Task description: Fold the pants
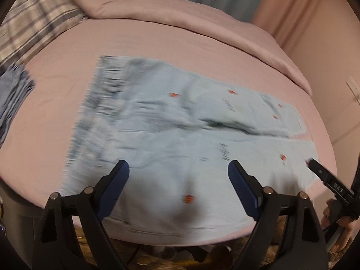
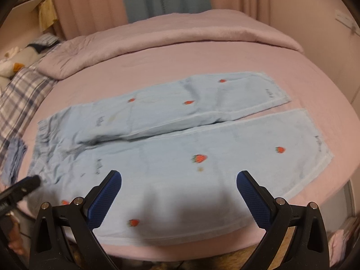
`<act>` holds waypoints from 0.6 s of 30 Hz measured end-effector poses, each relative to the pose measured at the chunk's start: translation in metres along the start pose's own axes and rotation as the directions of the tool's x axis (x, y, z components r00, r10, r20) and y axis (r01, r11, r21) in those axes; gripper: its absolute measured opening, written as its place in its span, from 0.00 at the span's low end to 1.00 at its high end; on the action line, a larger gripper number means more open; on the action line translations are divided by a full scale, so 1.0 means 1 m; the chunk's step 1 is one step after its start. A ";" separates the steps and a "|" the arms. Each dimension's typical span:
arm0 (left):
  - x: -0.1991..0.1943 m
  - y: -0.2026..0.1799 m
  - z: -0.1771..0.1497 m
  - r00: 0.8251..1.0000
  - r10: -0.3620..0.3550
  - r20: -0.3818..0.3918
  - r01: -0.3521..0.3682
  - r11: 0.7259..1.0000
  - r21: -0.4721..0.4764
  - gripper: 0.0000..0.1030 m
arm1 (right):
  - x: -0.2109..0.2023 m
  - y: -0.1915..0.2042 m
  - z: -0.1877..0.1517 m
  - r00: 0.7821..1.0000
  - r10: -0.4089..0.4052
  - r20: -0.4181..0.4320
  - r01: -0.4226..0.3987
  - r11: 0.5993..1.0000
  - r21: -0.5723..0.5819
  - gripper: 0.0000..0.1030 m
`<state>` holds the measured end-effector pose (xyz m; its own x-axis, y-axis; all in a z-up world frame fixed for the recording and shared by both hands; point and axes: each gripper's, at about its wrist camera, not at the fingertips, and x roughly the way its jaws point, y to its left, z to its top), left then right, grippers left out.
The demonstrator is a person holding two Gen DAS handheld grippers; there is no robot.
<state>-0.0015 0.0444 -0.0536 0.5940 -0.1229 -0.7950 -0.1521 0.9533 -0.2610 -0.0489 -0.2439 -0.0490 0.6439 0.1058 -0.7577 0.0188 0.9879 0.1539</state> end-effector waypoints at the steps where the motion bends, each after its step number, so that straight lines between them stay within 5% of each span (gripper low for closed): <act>1: -0.001 0.009 0.001 1.000 0.018 0.001 -0.018 1.000 -0.021 0.82 | 0.002 -0.006 0.001 1.000 -0.008 -0.004 0.008 1.000 0.016 0.99; 11: 0.019 0.086 -0.012 0.981 0.171 -0.092 -0.185 0.965 -0.183 0.73 | 0.013 -0.084 -0.005 0.987 -0.149 -0.058 0.158 0.970 0.186 0.85; 18: 0.043 0.114 -0.030 0.983 0.022 -0.182 -0.080 0.945 -0.318 0.45 | 0.012 -0.135 -0.011 0.980 -0.186 -0.071 0.198 0.936 0.291 0.72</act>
<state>-0.0172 0.1400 -0.1341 0.4370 -0.1504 -0.8868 -0.4423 0.8226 -0.3575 -0.0522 -0.3749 -0.0855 0.5736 -0.0720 -0.8159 0.3682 0.9125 0.1784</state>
